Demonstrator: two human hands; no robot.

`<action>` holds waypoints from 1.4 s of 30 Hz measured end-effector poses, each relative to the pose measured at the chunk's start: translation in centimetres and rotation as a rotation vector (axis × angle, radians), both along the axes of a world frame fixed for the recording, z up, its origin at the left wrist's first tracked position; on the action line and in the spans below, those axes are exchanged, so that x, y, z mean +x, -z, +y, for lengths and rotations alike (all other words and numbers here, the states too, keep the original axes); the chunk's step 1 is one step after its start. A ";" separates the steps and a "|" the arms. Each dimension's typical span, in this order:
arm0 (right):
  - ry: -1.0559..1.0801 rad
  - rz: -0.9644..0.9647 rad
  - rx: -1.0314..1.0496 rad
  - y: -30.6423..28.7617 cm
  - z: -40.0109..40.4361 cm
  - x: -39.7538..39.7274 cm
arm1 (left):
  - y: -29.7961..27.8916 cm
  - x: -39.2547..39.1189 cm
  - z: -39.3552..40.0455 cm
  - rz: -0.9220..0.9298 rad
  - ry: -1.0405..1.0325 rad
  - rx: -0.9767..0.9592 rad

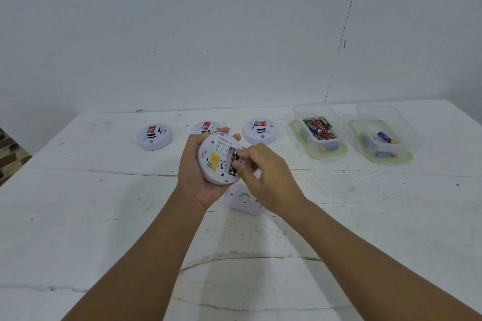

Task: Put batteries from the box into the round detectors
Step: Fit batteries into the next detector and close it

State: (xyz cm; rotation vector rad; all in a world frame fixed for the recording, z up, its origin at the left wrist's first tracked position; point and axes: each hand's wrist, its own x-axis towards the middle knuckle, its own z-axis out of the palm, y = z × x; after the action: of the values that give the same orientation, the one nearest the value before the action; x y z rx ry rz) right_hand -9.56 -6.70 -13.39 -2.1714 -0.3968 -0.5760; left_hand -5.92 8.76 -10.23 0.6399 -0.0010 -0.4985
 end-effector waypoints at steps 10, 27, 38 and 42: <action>0.010 0.042 -0.040 0.5 -1.8 0.4 | -0.1 0.8 -1.2 0.029 0.000 0.115; 0.386 0.293 -0.129 -5.6 -16.2 4.2 | -2.2 3.3 -11.6 0.014 0.130 0.219; 0.270 0.585 -0.516 -6.2 -19.3 8.8 | -1.0 5.3 -14.3 0.100 0.122 0.202; 0.189 0.663 -0.615 -6.0 -19.1 10.0 | -0.6 5.4 -14.3 0.117 0.107 0.209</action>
State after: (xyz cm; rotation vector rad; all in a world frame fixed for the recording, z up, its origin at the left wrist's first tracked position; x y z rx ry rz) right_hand 0.43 -25.78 -7.38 -2.8389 0.0075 0.2306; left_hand -0.53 -5.59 -9.66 0.8169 0.1293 -0.6438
